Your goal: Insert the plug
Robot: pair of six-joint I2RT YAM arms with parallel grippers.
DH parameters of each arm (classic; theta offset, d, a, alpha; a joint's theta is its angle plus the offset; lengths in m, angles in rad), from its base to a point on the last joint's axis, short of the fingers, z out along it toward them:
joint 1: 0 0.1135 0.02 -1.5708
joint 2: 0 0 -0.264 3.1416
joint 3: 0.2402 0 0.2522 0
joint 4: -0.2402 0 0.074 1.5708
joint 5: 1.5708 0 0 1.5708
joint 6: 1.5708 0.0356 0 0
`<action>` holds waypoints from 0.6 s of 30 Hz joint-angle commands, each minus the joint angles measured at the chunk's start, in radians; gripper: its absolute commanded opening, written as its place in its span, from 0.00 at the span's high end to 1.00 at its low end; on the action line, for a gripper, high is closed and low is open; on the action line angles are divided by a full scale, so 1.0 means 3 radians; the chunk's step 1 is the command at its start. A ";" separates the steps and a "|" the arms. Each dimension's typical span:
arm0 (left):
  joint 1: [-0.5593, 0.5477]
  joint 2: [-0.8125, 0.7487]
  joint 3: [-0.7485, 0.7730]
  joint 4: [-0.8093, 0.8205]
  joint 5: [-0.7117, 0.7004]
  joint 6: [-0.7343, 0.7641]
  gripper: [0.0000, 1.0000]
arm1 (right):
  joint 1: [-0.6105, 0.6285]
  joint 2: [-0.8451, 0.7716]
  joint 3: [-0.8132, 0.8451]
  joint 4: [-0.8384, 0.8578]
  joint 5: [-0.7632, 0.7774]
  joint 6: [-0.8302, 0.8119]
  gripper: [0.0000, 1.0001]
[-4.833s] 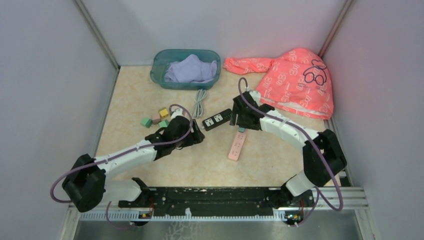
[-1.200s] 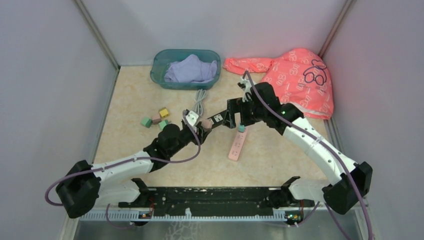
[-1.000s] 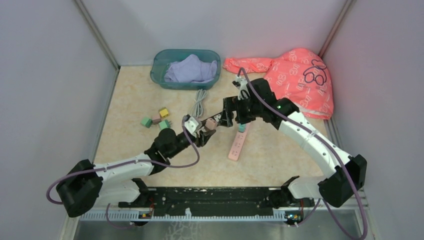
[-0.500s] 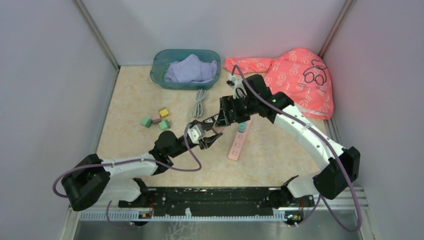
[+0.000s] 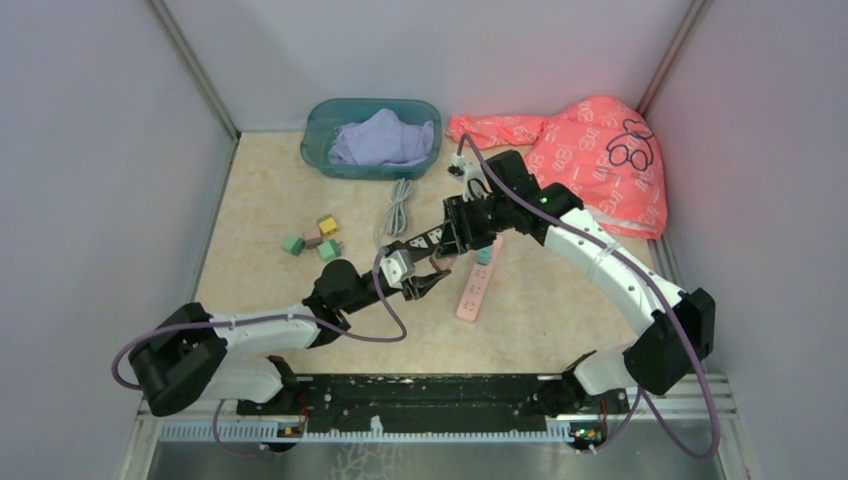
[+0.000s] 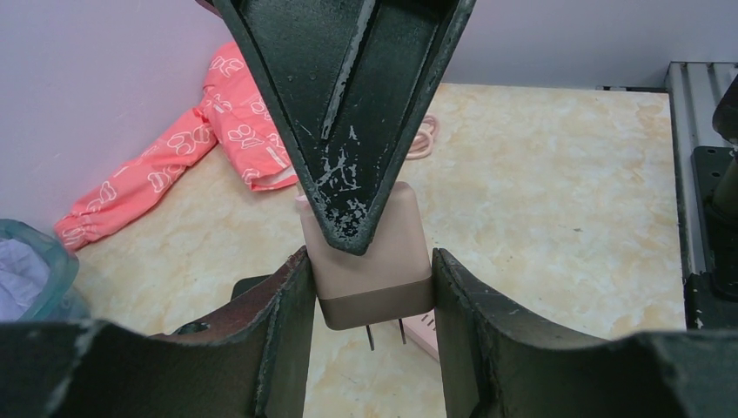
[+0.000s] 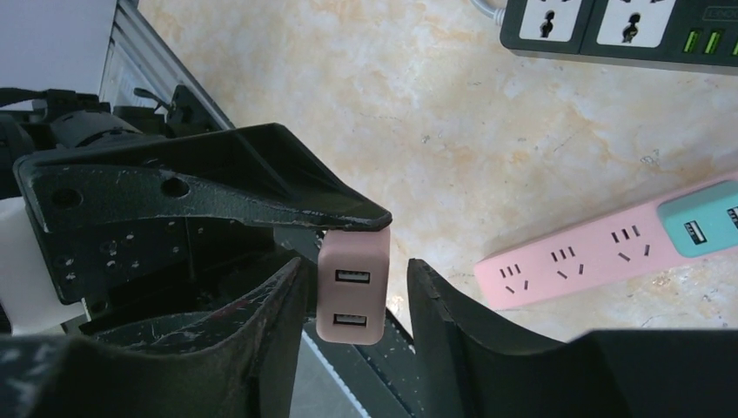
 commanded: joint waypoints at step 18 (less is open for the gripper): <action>-0.0025 0.0096 0.0061 0.0427 0.0120 -0.0191 0.77 | 0.0088 -0.0022 -0.0119 0.0129 -0.0223 -0.0098 0.64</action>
